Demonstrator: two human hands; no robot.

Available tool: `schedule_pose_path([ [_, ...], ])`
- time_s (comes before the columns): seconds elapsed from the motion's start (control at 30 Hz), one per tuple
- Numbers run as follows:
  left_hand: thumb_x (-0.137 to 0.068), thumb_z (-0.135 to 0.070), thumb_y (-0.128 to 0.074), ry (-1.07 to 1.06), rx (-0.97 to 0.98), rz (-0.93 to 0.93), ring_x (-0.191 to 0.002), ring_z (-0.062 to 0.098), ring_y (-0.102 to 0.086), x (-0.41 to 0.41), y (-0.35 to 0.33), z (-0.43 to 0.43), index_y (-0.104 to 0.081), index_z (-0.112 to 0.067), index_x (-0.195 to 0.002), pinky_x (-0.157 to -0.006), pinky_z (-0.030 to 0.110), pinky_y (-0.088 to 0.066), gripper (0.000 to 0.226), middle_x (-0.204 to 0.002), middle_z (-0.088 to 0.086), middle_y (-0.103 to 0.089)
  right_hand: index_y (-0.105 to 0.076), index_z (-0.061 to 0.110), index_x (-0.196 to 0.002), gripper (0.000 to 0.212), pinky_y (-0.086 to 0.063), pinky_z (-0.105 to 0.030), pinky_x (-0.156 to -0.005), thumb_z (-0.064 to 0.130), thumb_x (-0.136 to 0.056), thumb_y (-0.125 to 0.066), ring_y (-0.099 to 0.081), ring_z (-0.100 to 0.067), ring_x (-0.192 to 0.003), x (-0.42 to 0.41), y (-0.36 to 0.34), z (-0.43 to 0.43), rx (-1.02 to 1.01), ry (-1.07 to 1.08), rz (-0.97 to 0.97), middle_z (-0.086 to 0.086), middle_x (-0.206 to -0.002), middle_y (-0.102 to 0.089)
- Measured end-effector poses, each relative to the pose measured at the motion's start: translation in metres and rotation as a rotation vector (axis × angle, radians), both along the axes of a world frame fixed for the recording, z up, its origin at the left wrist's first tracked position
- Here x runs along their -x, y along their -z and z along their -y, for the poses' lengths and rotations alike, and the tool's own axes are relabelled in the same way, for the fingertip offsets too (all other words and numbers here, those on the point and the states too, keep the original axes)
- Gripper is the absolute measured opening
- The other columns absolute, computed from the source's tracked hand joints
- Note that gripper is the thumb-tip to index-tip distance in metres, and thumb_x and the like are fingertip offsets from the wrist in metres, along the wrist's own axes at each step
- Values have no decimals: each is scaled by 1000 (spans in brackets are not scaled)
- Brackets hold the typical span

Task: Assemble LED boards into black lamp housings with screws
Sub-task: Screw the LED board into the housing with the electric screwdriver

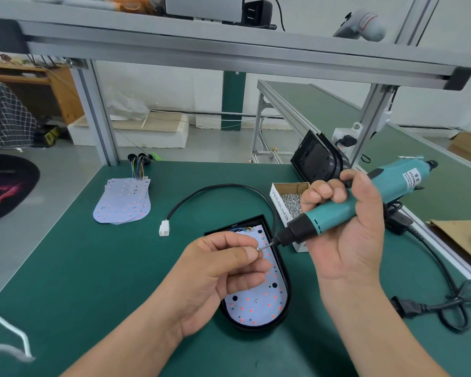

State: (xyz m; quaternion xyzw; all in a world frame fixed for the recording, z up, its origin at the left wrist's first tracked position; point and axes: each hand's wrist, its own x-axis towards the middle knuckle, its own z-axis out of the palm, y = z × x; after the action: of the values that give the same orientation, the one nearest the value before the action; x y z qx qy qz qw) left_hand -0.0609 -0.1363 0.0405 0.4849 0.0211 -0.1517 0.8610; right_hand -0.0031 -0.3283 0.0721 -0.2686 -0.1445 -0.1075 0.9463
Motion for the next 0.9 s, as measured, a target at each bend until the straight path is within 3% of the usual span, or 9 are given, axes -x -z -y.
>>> schedule_pose_path([
  [0.3, -73, -3, -85, -4, -18, 4, -82, 31, -79, 0, 1, 1, -80, -7, -88, -67, 32, -65, 16, -91, 24, -74, -67, 16, -92, 17, -53, -29, -76, 22, -105, -58, -55, -15, -74, 0, 0, -1, 13, 4, 0, 4, -72, -48],
  [0.47, -72, -1, -93, -79, -119, 59, -83, 33, -80, 0, 2, 3, -80, -7, -85, -68, 31, -64, 19, -90, 26, -75, -65, 19, -96, 14, -52, -29, -79, 24, -106, -57, -55, -14, -75, 3, 1, -3, 88, 14, 31, 5, -73, -49],
  [0.57, -82, 1, -83, -173, -179, 111, -86, 36, -80, 0, 6, 4, -80, -6, -85, -70, 30, -64, 8, -90, 25, -76, -64, 20, -97, 13, -52, -29, -81, 28, -106, -59, -56, -14, -75, 4, 4, -5, 116, 26, 13, 6, -74, -50],
  [0.73, -88, 5, -79, -226, -277, 165, -86, 34, -81, -2, 11, 5, -80, -10, -84, -71, 29, -64, 15, -89, 23, -78, -63, 20, -101, 20, -52, -30, -81, 37, -96, -72, -57, -15, -77, 2, 8, -9, 122, 53, -30, 4, -77, -50],
  [0.9, -89, 4, -78, -203, -284, 209, -89, 34, -81, -4, 14, 4, -81, -14, -87, -73, 29, -64, 19, -91, 20, -79, -63, 19, -99, 22, -52, -31, -80, 39, -95, -73, -55, -16, -77, -1, 11, -9, 74, 58, -57, 3, -78, -49],
])
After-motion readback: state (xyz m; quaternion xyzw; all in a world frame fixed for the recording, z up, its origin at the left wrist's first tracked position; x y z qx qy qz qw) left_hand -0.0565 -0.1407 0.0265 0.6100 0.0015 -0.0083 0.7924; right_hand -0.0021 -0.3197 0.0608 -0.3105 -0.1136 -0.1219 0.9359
